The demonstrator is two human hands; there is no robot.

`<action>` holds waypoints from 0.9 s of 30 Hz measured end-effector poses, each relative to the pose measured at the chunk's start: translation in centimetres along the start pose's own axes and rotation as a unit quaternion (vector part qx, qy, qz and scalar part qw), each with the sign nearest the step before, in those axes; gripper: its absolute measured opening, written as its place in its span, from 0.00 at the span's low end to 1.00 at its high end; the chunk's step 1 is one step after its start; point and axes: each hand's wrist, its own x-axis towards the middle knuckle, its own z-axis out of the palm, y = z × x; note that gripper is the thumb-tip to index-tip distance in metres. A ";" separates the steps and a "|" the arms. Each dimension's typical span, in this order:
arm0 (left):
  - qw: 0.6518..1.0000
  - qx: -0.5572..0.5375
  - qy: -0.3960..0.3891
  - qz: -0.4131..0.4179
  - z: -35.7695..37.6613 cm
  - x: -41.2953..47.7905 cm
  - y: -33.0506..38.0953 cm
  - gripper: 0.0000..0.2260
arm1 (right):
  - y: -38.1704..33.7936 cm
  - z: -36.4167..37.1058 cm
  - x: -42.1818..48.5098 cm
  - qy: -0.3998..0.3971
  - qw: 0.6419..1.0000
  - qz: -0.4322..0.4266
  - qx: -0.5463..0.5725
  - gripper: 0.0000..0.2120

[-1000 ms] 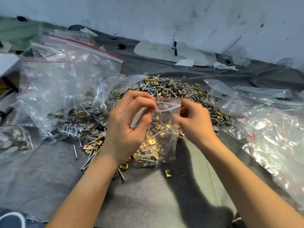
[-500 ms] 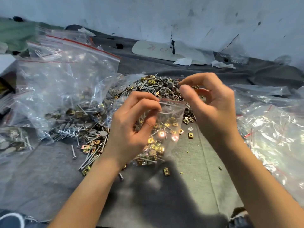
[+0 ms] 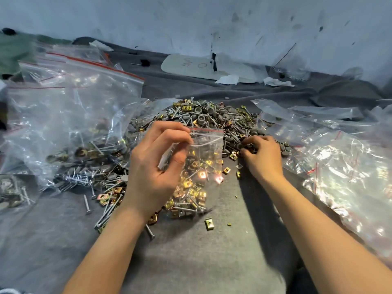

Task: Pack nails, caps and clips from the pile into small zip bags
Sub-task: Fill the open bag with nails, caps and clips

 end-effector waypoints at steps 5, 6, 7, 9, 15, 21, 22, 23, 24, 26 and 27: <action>1.000 -0.003 -0.002 -0.002 -0.1 -0.1 -0.1 0.05 | -0.1 -0.1 -0.2 -0.015 1.000 -0.004 0.000 0.11; 1.000 -0.005 -0.002 -0.003 -0.1 -0.1 -0.1 0.05 | -0.2 -0.1 -0.1 -0.015 1.000 -0.002 0.000 0.11; 1.000 -0.004 -0.002 -0.004 -0.1 -0.1 -0.1 0.05 | -0.3 -0.1 -0.1 -0.011 1.000 0.001 0.006 0.10; 1.000 0.002 -0.003 -0.003 -0.1 -0.1 -0.1 0.05 | -0.3 -0.2 -0.1 -0.005 1.000 0.003 0.017 0.08; 1.000 0.002 0.000 0.003 -0.1 -0.1 -0.1 0.04 | -0.1 0.0 0.1 -0.008 1.000 0.012 0.021 0.05; 1.000 -0.009 0.015 0.024 -0.1 0.0 0.1 0.04 | -2.8 -2.1 -0.4 0.093 0.985 -0.027 0.146 0.03; 0.999 -0.010 0.016 0.034 -0.1 0.0 0.3 0.04 | -3.9 -3.0 -0.7 0.113 0.973 -0.051 0.196 0.05; 0.999 -0.009 0.018 0.047 -0.1 0.0 0.4 0.04 | -5.1 -3.9 -1.3 0.129 0.959 -0.083 0.239 0.06; 0.998 -0.006 0.021 0.061 -0.1 0.1 0.6 0.03 | -6.2 -4.8 -2.0 0.140 0.943 -0.119 0.277 0.08; 0.996 -0.012 0.023 0.081 -0.2 0.4 1.1 0.04 | -8.1 -6.4 -3.7 0.141 0.908 -0.189 0.347 0.10; 0.996 -0.020 0.015 0.087 -0.2 0.6 1.3 0.05 | -8.8 -7.0 -4.5 0.134 0.891 -0.219 0.375 0.10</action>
